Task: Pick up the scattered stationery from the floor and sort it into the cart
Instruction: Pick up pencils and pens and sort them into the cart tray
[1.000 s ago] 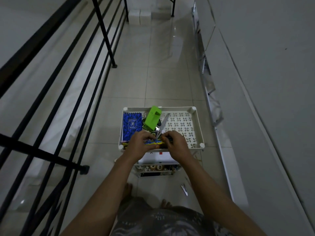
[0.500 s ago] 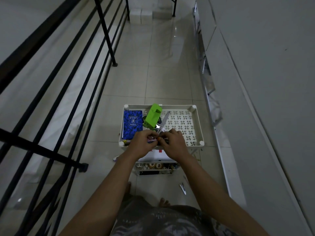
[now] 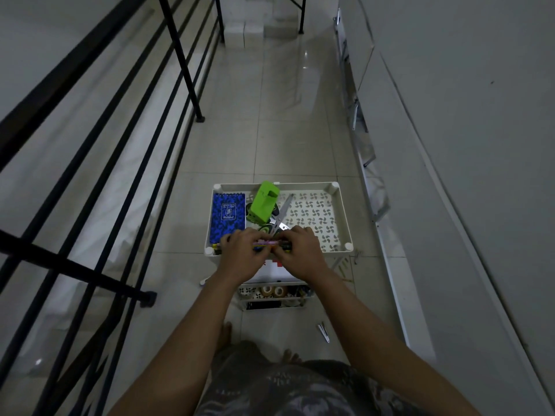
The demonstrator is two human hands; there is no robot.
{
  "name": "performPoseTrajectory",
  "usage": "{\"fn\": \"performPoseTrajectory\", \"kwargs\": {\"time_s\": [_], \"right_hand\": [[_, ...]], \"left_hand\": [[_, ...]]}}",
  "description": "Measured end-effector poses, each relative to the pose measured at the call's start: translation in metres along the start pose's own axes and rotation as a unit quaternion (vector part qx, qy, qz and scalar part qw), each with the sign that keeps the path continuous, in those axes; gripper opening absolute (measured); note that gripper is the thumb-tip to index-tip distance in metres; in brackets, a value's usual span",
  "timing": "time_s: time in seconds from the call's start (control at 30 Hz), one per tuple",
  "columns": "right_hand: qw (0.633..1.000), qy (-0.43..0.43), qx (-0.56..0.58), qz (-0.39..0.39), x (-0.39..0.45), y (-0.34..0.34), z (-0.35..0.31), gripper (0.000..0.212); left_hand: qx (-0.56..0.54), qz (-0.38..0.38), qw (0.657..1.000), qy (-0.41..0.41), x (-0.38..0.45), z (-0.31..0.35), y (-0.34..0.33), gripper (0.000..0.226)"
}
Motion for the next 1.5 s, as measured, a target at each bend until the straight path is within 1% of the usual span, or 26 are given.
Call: {"fn": "performPoseTrajectory", "kwargs": {"time_s": [0.07, 0.17, 0.23, 0.3, 0.4, 0.5, 0.57, 0.63, 0.67, 0.73, 0.87, 0.93, 1.0, 1.07, 1.13, 1.23, 1.33, 1.4, 1.5], "right_hand": [[1.000, -0.006, -0.001, -0.002, 0.000, -0.002, 0.001, 0.047], [1.000, 0.004, -0.010, -0.001, 0.000, -0.001, -0.001, 0.055], [1.000, 0.016, -0.010, -0.001, 0.002, -0.002, -0.002, 0.057], [1.000, 0.020, 0.010, 0.009, 0.003, 0.000, -0.002, 0.054], [0.995, 0.019, 0.064, 0.071, -0.003, 0.016, 0.002, 0.038], [0.982, -0.002, 0.100, 0.161, -0.015, 0.044, 0.017, 0.017], [0.968, -0.031, 0.126, 0.217, -0.027, 0.066, 0.036, 0.016], [0.955, -0.071, 0.142, 0.249, -0.042, 0.085, 0.055, 0.018], [0.952, -0.094, 0.141, 0.256, -0.049, 0.092, 0.066, 0.015], [0.944, -0.138, 0.140, 0.265, -0.063, 0.103, 0.090, 0.008], [0.906, -0.246, 0.192, 0.285, -0.099, 0.113, 0.147, 0.006], [0.887, -0.320, 0.211, 0.258, -0.119, 0.105, 0.177, 0.007], [0.875, -0.373, 0.214, 0.222, -0.136, 0.098, 0.200, 0.010], [0.871, -0.399, 0.214, 0.192, -0.149, 0.093, 0.216, 0.012], [0.872, -0.410, 0.214, 0.158, -0.158, 0.088, 0.231, 0.013], [0.889, -0.408, 0.185, 0.094, -0.160, 0.083, 0.258, 0.015], [0.910, -0.385, 0.152, -0.026, -0.161, 0.073, 0.283, 0.018], [0.917, -0.360, 0.142, -0.094, -0.165, 0.066, 0.298, 0.020], [0.919, -0.337, 0.128, -0.160, -0.172, 0.055, 0.326, 0.023]], "left_hand": [[0.007, 0.005, 1.000, 0.005, -0.002, 0.002, 0.003, 0.025], [0.008, -0.006, 1.000, 0.007, -0.001, 0.005, 0.003, 0.026], [0.009, -0.004, 1.000, 0.009, -0.001, 0.006, 0.004, 0.026], [0.011, 0.006, 1.000, 0.005, 0.000, 0.008, 0.005, 0.023], [0.008, 0.021, 1.000, -0.004, 0.000, 0.014, 0.005, 0.017], [-0.053, 0.030, 0.997, -0.038, 0.003, 0.032, 0.003, 0.017], [-0.098, 0.029, 0.991, -0.084, 0.005, 0.055, -0.001, 0.016], [-0.132, 0.020, 0.983, -0.129, 0.005, 0.085, -0.007, 0.006], [-0.157, 0.012, 0.977, -0.144, 0.005, 0.100, -0.011, 0.003], [-0.211, -0.016, 0.964, -0.160, 0.004, 0.129, -0.020, 0.004], [-0.229, -0.140, 0.945, -0.188, -0.005, 0.176, -0.062, 0.007], [-0.225, -0.189, 0.935, -0.198, -0.012, 0.191, -0.081, 0.007], [-0.225, -0.238, 0.927, -0.184, -0.019, 0.200, -0.102, 0.007], [-0.225, -0.294, 0.915, -0.161, -0.028, 0.203, -0.127, 0.009], [-0.211, -0.331, 0.909, -0.141, -0.034, 0.202, -0.151, 0.009], [-0.194, -0.349, 0.911, -0.103, -0.037, 0.198, -0.179, 0.009], [-0.169, -0.355, 0.917, -0.060, -0.040, 0.196, -0.207, 0.009], [-0.152, -0.367, 0.917, -0.041, -0.043, 0.197, -0.229, 0.009], [-0.113, -0.386, 0.915, -0.019, -0.048, 0.198, -0.263, 0.012]]}}
Point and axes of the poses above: each hand's wrist, its own x-axis towards the middle knuckle, its own y-axis out of the back of the hand, z = x × y, the point moved 10 cm from there along x, towards the middle knuckle, and after that the axes turned 1 degree about -y, right-handed, at the moved point
